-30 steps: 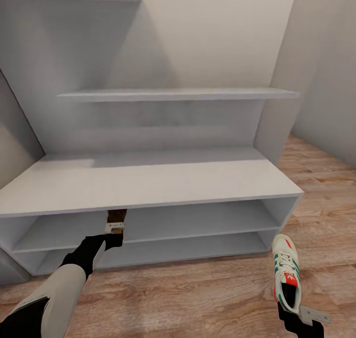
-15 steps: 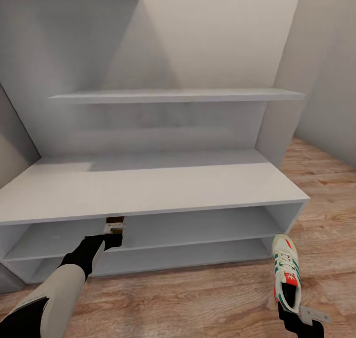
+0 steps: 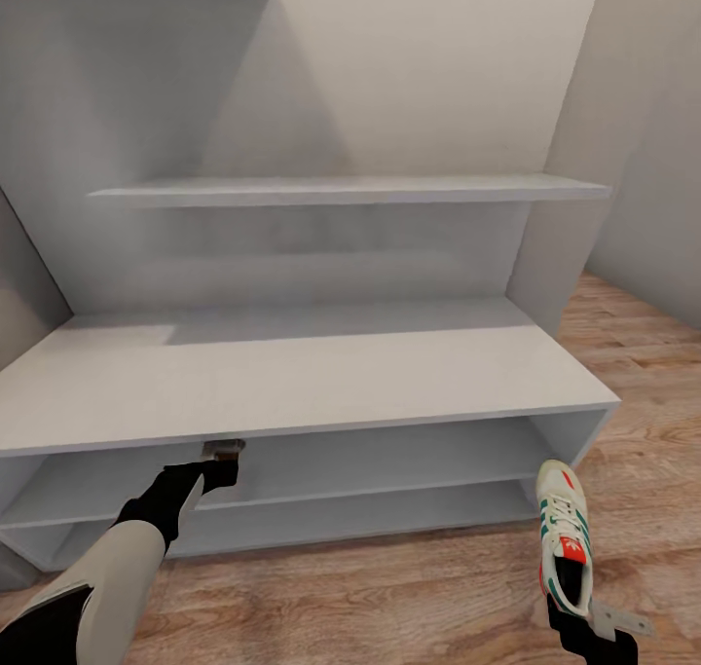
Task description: Pick up the two gym shoes and the two sandals from the corridor floor and place them onto the hallstand (shoe rack) in the corridor, making sure they are on the rack and not on the floor. Arrange them so the two gym shoes are next to each other and the two sandals are next to each other.
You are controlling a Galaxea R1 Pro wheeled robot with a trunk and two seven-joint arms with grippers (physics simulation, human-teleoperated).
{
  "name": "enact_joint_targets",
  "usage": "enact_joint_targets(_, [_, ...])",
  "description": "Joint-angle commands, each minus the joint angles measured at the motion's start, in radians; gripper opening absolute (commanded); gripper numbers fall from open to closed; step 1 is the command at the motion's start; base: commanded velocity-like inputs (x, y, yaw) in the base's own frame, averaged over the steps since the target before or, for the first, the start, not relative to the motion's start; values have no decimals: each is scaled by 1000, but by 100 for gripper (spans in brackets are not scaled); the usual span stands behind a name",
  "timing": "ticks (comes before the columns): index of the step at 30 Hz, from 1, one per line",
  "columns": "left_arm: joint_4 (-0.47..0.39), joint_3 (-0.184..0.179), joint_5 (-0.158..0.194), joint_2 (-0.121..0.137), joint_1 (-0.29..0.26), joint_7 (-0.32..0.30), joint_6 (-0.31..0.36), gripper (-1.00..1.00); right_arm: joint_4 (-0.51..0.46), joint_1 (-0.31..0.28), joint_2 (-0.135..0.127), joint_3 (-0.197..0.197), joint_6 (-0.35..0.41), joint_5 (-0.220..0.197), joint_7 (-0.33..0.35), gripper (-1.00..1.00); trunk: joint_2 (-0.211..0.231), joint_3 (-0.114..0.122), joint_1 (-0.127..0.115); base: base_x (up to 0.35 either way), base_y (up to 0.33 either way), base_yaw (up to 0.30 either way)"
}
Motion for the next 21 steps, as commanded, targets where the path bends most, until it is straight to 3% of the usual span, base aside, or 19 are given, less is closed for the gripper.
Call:
enact_joint_targets(1, [-2, 8, -10, -1, 0, -9, 4, -100, 1, -1, 0, 2, -3, -7, 0, -100, 0, -1, 0, 9, 0, 0])
enact_joint_targets(9, [-2, 8, -10, -1, 0, -9, 4, -100, 1, -1, 0, 2, -3, -7, 0, -100, 0, -1, 0, 3, 0, 0])
enact_joint_targets(10, [-2, 8, -10, 0, -1, -8, 4, 100, 1, -1, 0, 2, -3, -7, 0, -100, 0, -1, 0, 0, 0, 0])
enact_joint_targets(21, [-2, 8, -11, 0, 2, -7, 4, 100, 2, -1, 0, 2, -3, -7, 0, -100, 0, -1, 0, 0, 0, 0])
